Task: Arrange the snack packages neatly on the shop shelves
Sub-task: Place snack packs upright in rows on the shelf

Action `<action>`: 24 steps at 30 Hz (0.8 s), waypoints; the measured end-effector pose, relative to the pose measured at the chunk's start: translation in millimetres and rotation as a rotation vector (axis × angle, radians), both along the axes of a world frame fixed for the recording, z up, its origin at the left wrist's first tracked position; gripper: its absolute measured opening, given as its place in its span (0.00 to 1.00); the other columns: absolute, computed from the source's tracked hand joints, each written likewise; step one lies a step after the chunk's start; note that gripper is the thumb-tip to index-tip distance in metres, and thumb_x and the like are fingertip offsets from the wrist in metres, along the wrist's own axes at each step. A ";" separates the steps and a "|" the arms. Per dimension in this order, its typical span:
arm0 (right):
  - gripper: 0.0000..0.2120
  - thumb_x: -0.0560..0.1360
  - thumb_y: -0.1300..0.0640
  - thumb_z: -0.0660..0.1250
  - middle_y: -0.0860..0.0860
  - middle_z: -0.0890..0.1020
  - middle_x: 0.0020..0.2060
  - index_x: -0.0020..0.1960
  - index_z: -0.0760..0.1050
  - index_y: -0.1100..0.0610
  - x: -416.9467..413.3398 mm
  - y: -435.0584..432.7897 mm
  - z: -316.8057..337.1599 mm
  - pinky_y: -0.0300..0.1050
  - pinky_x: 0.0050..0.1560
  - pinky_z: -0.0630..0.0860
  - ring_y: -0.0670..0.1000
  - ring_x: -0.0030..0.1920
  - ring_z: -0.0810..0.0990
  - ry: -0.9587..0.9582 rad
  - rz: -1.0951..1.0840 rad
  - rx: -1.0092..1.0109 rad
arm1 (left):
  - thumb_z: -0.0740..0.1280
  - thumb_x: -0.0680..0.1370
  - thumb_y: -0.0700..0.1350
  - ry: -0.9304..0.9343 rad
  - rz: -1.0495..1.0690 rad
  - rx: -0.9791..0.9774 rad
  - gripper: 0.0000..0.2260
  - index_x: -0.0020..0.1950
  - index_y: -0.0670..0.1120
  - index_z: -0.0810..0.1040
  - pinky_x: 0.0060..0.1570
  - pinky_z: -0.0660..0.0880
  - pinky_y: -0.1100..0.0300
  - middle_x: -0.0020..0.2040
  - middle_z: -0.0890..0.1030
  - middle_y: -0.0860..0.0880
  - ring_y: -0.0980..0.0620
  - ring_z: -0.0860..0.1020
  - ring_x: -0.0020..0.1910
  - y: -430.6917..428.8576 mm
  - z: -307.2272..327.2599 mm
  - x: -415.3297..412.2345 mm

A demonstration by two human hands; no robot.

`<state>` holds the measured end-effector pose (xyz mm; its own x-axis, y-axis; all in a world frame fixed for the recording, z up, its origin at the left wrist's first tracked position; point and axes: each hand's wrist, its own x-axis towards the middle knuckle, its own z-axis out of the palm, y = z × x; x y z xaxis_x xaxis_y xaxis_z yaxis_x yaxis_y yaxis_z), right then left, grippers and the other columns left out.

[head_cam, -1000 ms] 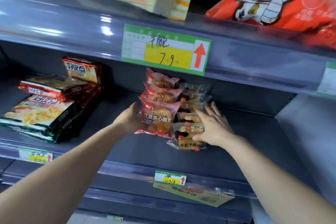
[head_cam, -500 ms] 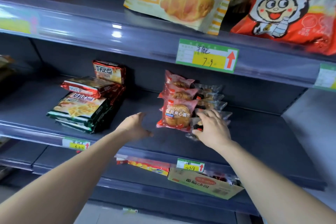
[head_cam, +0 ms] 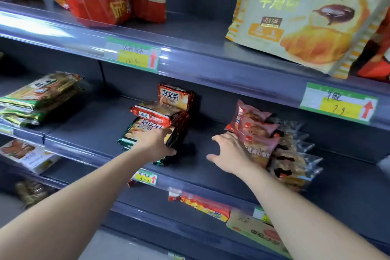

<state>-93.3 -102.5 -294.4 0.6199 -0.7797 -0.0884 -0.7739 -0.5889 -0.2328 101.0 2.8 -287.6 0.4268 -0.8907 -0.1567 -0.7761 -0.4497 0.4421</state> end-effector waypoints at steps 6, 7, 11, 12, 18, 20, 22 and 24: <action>0.29 0.74 0.44 0.69 0.52 0.70 0.70 0.71 0.67 0.52 70.3 -27.6 0.0 0.49 0.71 0.63 0.53 0.73 0.61 -0.014 0.062 0.023 | 0.73 0.73 0.50 -0.068 0.089 -0.062 0.27 0.71 0.52 0.71 0.61 0.72 0.56 0.67 0.76 0.48 0.47 0.74 0.65 -16.0 -0.5 59.9; 0.29 0.73 0.44 0.69 0.52 0.70 0.69 0.71 0.67 0.52 80.6 -30.9 -1.3 0.49 0.70 0.64 0.53 0.72 0.63 -0.012 0.070 0.030 | 0.73 0.72 0.50 -0.087 0.100 -0.080 0.25 0.69 0.54 0.73 0.59 0.73 0.56 0.65 0.78 0.48 0.47 0.75 0.63 -19.5 -1.7 69.7; 0.32 0.74 0.39 0.66 0.52 0.69 0.71 0.72 0.65 0.52 116.2 -39.8 -5.8 0.48 0.69 0.66 0.54 0.71 0.65 -0.028 0.052 0.126 | 0.72 0.72 0.50 -0.137 0.132 -0.137 0.19 0.63 0.54 0.79 0.53 0.76 0.53 0.56 0.79 0.47 0.45 0.78 0.56 -31.4 -7.8 102.6; 0.32 0.74 0.38 0.65 0.52 0.69 0.71 0.72 0.65 0.52 124.2 -41.4 -7.1 0.48 0.68 0.67 0.54 0.71 0.66 -0.059 0.028 0.173 | 0.72 0.72 0.50 -0.151 0.151 -0.153 0.19 0.63 0.53 0.79 0.53 0.76 0.51 0.54 0.77 0.46 0.44 0.78 0.55 -33.9 -9.5 109.1; 0.31 0.78 0.36 0.53 0.53 0.69 0.72 0.75 0.61 0.52 161.1 -47.8 -15.1 0.48 0.69 0.65 0.56 0.71 0.68 -0.223 -0.172 0.375 | 0.65 0.76 0.58 -0.108 0.282 -0.129 0.24 0.67 0.46 0.72 0.58 0.73 0.47 0.60 0.72 0.38 0.37 0.72 0.61 -55.4 -24.3 142.4; 0.32 0.79 0.36 0.53 0.54 0.68 0.72 0.75 0.61 0.55 168.0 -46.6 -16.8 0.47 0.69 0.65 0.56 0.71 0.67 -0.264 -0.252 0.442 | 0.58 0.79 0.60 0.042 0.282 -0.033 0.24 0.62 0.42 0.75 0.50 0.72 0.53 0.58 0.77 0.37 0.38 0.76 0.57 -64.3 -26.5 149.8; 0.31 0.79 0.38 0.56 0.54 0.71 0.70 0.73 0.64 0.57 173.5 -43.1 -17.9 0.46 0.64 0.67 0.56 0.68 0.70 -0.326 -0.340 0.486 | 0.57 0.81 0.58 0.174 0.298 -0.029 0.22 0.52 0.41 0.79 0.43 0.68 0.57 0.50 0.80 0.39 0.41 0.78 0.49 -68.9 -25.3 152.9; 0.25 0.78 0.43 0.62 0.54 0.77 0.63 0.68 0.71 0.59 179.0 -40.0 -18.4 0.45 0.58 0.72 0.54 0.59 0.77 -0.421 -0.414 0.485 | 0.60 0.79 0.58 0.252 0.319 -0.091 0.21 0.44 0.42 0.79 0.37 0.66 0.57 0.43 0.80 0.41 0.43 0.76 0.41 -71.7 -22.7 155.7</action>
